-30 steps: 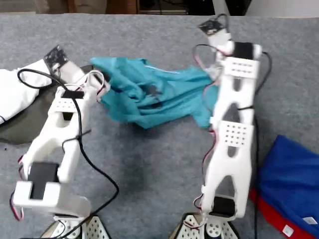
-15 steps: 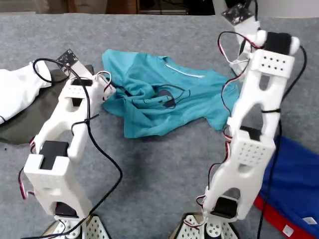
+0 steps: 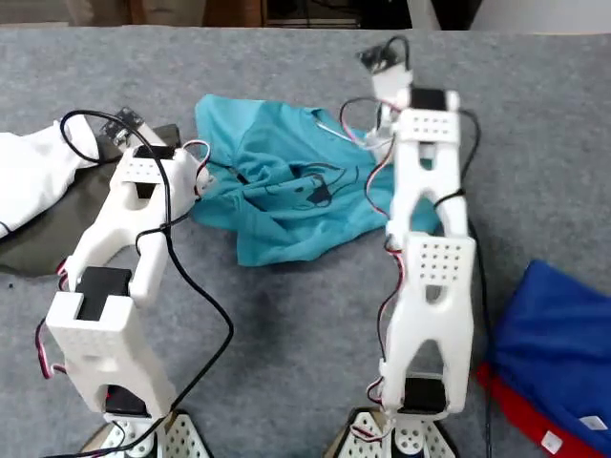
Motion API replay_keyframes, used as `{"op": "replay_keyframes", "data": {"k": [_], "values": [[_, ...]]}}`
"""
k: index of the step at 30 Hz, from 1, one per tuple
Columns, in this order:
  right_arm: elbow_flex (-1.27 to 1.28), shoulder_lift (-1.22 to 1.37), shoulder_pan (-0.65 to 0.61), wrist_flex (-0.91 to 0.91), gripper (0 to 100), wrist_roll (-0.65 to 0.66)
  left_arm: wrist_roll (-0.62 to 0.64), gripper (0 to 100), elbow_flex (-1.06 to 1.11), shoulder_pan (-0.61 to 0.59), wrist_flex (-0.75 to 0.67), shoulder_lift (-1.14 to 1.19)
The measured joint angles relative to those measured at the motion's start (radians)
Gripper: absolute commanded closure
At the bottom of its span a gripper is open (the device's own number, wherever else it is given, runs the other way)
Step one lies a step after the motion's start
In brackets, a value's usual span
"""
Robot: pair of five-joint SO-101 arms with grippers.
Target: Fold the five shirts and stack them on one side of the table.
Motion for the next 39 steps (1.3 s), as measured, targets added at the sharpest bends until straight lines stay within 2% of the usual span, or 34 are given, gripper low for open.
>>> {"op": "replay_keyframes", "data": {"k": [2,4,5,7,13,18,21,25,31,34,39], "values": [[-0.068,0.055,-0.003,0.003,85.0,-0.008,0.000,98,-0.011,-0.003,0.054,-0.017],[-0.143,0.097,-0.005,0.035,97.0,-0.006,-0.005,98,-0.011,-0.003,0.080,-0.052],[-0.183,0.117,-0.003,0.049,99.8,-0.006,-0.020,98,-0.011,-0.003,0.081,-0.074],[-0.255,0.150,-0.003,0.104,96.7,-0.006,-0.048,98,0.006,-0.003,0.083,-0.121],[-0.402,0.193,-0.005,0.356,99.5,-0.006,-0.132,98,0.048,-0.005,0.091,-0.238],[-0.388,0.169,0.060,0.396,99.5,-0.061,-0.282,98,0.091,-0.005,0.094,-0.321],[-0.249,0.052,0.098,0.396,99.5,-0.066,-0.414,98,0.110,-0.005,0.112,-0.333],[0.097,-0.212,0.112,0.396,99.5,-0.066,-0.588,98,0.112,-0.018,0.193,-0.334],[0.667,-0.624,0.112,0.396,99.5,-0.060,-0.812,98,0.141,-0.133,0.301,-0.334],[0.905,-0.795,0.115,0.396,99.4,-0.025,-0.907,98,0.184,-0.184,0.328,-0.336],[1.197,-1.045,0.180,0.396,99.4,0.044,-1.051,98,0.322,-0.195,0.331,-0.342]]}}
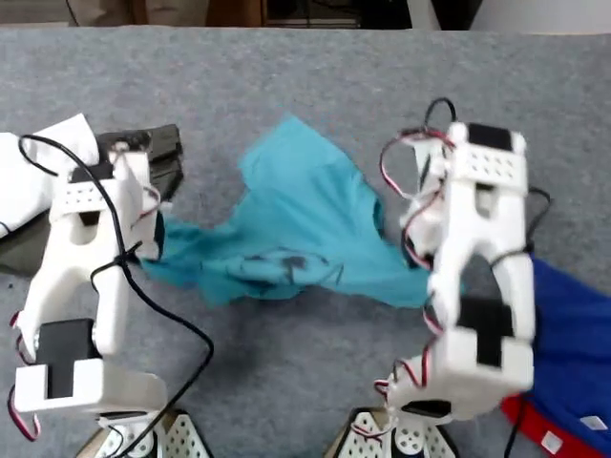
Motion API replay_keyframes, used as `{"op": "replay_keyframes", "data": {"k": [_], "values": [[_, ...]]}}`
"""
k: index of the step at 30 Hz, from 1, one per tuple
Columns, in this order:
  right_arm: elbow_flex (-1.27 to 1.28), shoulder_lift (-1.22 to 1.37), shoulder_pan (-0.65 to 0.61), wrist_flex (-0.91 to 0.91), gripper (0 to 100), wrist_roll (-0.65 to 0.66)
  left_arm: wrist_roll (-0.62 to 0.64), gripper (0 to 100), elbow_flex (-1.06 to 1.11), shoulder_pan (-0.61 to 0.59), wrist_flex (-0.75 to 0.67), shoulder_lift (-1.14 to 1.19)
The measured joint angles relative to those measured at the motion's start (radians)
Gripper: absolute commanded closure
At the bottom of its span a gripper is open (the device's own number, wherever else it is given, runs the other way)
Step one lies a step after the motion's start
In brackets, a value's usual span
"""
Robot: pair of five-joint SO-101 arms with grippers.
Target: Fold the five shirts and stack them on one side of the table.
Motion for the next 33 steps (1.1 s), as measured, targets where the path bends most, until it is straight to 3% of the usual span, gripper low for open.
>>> {"op": "replay_keyframes", "data": {"k": [7,13,18,26,33], "values": [[0.232,-0.302,0.044,0.000,97.9,0.106,-0.144,98,0.117,-0.069,-0.002,-0.003],[0.181,-0.427,0.058,0.000,72.4,0.106,-0.144,98,0.163,-0.141,-0.133,-0.011],[0.017,-0.390,0.031,0.000,76.7,0.086,-0.058,98,0.229,-0.146,-0.284,-0.021],[-0.387,0.064,-0.258,-0.100,79.3,-0.121,-0.034,98,0.242,-0.146,-0.373,-0.028],[-0.985,0.667,-0.439,-0.170,79.3,-0.226,-0.018,98,0.259,-0.146,-0.410,-0.035]]}}
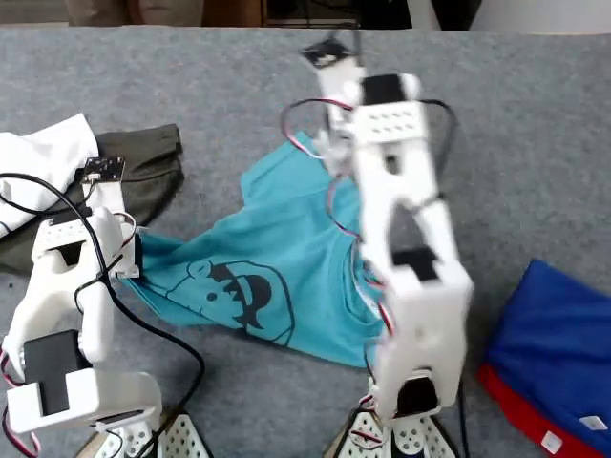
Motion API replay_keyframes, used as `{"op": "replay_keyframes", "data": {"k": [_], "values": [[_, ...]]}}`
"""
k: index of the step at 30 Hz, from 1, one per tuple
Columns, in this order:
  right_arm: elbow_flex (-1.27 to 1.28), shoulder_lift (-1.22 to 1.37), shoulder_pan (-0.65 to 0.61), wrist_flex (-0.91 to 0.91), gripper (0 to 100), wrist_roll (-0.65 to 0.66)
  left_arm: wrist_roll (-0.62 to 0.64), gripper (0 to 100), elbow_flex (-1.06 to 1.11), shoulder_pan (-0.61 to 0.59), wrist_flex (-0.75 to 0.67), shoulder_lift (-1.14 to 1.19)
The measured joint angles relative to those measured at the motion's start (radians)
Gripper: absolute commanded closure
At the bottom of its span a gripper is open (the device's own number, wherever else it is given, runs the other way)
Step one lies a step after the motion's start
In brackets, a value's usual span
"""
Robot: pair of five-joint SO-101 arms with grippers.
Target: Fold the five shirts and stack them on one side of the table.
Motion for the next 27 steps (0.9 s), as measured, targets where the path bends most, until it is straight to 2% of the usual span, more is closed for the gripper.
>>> {"op": "replay_keyframes", "data": {"k": [8,12,20,22,25,27], "values": [[-0.761,0.652,-0.044,-0.149,79.2,-0.069,0.002,98,0.002,0.000,0.000,0.000],[-0.755,0.706,-0.044,-0.216,79.2,-0.120,0.003,98,0.002,0.000,0.000,0.000],[-0.643,0.675,-0.044,-0.273,80.2,-0.126,0.003,98,0.002,0.000,-0.002,0.000],[-0.618,0.661,-0.044,-0.278,84.9,-0.120,0.003,98,0.002,0.000,-0.002,0.000],[-0.591,0.644,-0.044,-0.278,98.8,-0.094,0.003,98,0.002,0.000,-0.002,0.000],[-0.588,0.641,-0.040,-0.278,97.7,-0.094,0.003,98,0.002,0.000,-0.002,0.000]]}}
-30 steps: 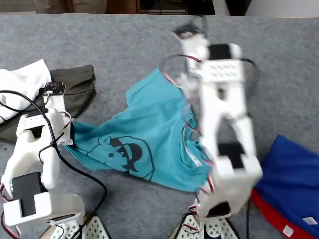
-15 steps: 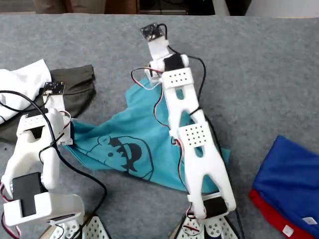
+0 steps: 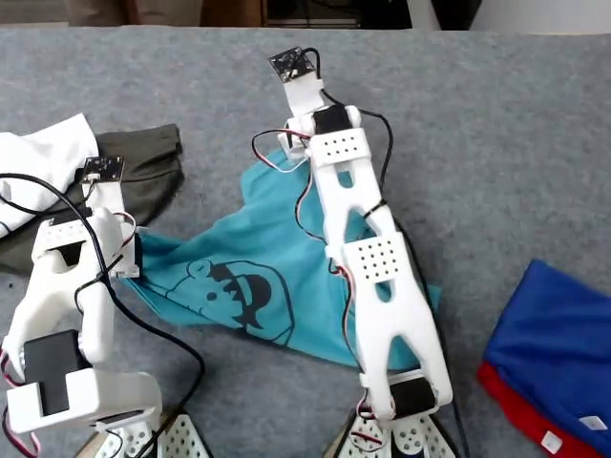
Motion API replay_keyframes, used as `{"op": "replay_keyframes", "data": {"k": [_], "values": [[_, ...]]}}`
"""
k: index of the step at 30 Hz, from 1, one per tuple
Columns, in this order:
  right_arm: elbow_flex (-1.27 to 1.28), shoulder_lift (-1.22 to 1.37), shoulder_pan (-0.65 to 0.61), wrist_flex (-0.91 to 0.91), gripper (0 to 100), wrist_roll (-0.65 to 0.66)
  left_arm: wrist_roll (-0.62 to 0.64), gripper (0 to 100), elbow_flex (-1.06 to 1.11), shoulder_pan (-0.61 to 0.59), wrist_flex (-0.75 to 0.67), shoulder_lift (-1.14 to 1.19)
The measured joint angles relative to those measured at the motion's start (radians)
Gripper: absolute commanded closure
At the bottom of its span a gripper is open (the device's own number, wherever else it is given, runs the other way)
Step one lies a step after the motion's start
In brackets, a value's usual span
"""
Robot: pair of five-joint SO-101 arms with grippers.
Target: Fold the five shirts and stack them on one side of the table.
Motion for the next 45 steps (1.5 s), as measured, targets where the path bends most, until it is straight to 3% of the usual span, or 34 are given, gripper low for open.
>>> {"op": "replay_keyframes", "data": {"k": [9,17,26,31,35,39,45], "values": [[-0.011,-0.002,0.012,0.012,99.4,-0.002,0.000,98,0.000,0.000,0.000,0.000],[-0.176,-0.032,0.023,0.186,99.4,0.000,0.000,98,0.005,-0.003,0.000,-0.018],[-0.233,-0.264,0.043,0.434,99.4,0.000,0.071,98,0.095,0.005,0.040,-0.253],[-0.221,-0.399,0.152,0.453,99.4,0.000,0.203,98,0.097,0.126,0.083,-0.411],[-0.081,-0.525,0.270,0.453,99.4,0.000,0.316,87,0.072,0.210,0.083,-0.470],[0.121,-0.595,0.397,0.453,99.4,0.002,0.385,77,0.054,0.226,0.083,-0.477],[0.404,-0.597,0.520,0.330,99.4,0.002,0.482,75,0.006,0.227,0.066,-0.477]]}}
